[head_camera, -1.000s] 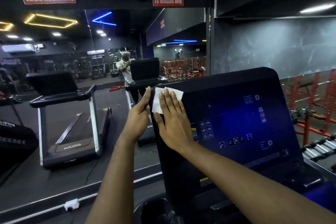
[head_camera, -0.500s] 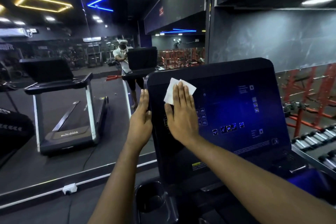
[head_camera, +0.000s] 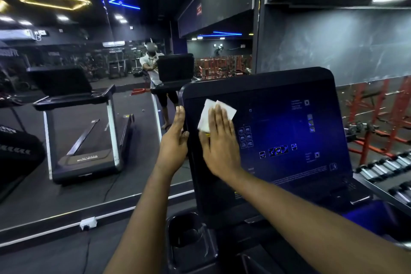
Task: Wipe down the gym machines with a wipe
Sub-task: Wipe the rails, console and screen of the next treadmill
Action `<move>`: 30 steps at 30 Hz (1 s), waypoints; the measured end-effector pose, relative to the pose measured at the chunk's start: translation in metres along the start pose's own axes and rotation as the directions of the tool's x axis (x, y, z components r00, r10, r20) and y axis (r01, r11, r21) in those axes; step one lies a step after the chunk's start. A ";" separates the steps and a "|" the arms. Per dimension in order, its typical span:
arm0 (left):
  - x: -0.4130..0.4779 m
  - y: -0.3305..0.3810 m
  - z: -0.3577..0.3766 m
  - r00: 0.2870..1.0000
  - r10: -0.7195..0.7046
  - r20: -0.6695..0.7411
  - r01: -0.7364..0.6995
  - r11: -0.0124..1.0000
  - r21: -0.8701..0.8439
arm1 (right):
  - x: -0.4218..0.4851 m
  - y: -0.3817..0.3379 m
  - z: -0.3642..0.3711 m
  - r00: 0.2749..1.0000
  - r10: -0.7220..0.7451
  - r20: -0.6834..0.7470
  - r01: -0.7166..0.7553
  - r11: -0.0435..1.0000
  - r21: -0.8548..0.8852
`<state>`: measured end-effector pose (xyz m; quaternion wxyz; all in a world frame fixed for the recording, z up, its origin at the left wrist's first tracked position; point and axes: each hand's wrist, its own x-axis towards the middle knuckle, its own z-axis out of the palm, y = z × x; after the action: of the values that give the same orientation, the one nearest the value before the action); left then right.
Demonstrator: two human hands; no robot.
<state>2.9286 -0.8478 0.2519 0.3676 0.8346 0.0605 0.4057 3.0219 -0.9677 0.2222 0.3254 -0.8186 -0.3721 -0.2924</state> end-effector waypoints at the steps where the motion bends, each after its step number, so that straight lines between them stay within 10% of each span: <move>1: 0.001 -0.001 -0.001 1.000 0.001 -0.003 -0.001 1.000 -0.001 | -0.027 -0.003 0.005 0.999 -0.037 0.037 0.037 0.999 0.018; 7: -0.001 -0.001 -0.001 1.000 -0.011 0.017 0.011 1.000 0.000 | -0.129 0.009 0.016 0.953 -0.169 0.250 0.173 0.985 0.004; 14: -0.002 0.000 0.002 0.999 -0.041 -0.029 0.041 0.999 0.006 | -0.057 -0.021 0.019 0.998 0.002 0.061 -0.006 0.998 0.057; 21: -0.007 0.003 0.008 0.997 -0.049 -0.054 0.050 0.998 0.024 | -0.192 0.000 0.025 0.968 -0.058 0.243 0.042 0.997 0.069; 27: -0.014 0.003 0.019 0.995 -0.035 -0.098 0.044 0.995 0.093 | -0.124 -0.023 0.036 0.959 0.278 0.062 -0.283 0.954 0.103; 30: -0.017 0.002 0.023 0.993 -0.028 -0.111 0.038 0.995 0.088 | -0.171 -0.033 0.042 0.980 0.150 0.132 -0.168 0.976 0.140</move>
<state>2.9338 -0.8691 0.2330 0.3324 0.8257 0.1126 0.4417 2.9110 -0.9911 0.0833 0.3857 -0.8350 -0.3454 -0.1865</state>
